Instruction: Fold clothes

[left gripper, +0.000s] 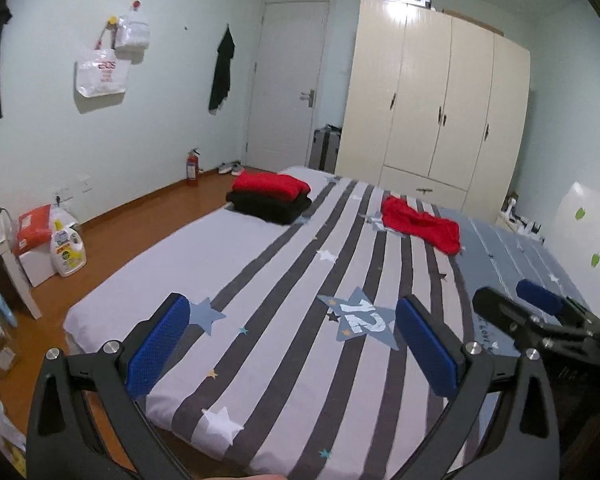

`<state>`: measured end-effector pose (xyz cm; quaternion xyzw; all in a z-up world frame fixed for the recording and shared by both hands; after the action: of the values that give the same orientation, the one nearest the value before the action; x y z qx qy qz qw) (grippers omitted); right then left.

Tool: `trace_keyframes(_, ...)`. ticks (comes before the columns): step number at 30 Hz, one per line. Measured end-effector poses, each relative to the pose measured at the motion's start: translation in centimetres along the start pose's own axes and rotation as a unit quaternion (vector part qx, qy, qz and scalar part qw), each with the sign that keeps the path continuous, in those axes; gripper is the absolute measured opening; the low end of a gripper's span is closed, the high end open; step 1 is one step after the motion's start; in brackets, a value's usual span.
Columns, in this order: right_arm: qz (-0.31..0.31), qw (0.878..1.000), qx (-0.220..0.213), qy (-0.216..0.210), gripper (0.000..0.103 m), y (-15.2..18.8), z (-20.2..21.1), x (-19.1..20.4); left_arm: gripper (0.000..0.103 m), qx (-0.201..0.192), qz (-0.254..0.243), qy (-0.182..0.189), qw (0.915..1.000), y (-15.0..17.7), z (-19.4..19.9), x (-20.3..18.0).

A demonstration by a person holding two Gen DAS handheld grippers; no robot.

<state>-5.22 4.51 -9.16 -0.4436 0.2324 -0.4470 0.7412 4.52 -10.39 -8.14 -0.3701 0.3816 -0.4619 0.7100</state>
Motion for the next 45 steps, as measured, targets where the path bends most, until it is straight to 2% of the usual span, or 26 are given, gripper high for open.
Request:
trace_keyframes(3, 0.008, 1.000, -0.007, 0.008, 0.102, -0.7, 2.8, 0.2, 0.102, -0.006, -0.005, -0.014, 0.9999, -0.7, 2.2, -0.6)
trace_keyframes(6, 0.013, 1.000, -0.016, 0.008, 0.102, -1.7, 4.8, 0.3, 0.102, -0.011, -0.007, -0.009, 0.9999, -1.4, 3.8, -1.2)
trace_keyframes(11, 0.019, 0.999, -0.027, 0.006, 0.102, -2.8, 6.2, 0.7, 0.102, -0.019, -0.017, -0.015, 0.9996, -2.2, 4.7, -1.5)
trace_keyframes(26, 0.016, 1.000, -0.021, 0.004, 0.102, -2.8, 5.0, 0.4, 0.102, -0.011, -0.014, -0.013, 0.9998, -2.2, 3.9, -0.3)
trace_keyframes(45, 0.019, 1.000, -0.024, 0.003, 0.102, -2.8, 4.9, 0.2, 0.102, -0.016, -0.022, -0.015, 0.9995, -2.4, 3.4, -0.8)
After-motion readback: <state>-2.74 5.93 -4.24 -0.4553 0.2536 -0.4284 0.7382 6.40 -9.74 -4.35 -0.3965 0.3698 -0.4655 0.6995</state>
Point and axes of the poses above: each gripper's, at about its wrist camera, not at the fingertips, and z roughly against the way its jaws point, x to its left, y to its underside, the point moved 8 cm from there along -z, roughly the way its jaws point, and after that the axes turned 10 degrees about y, right-handed, at the moved point
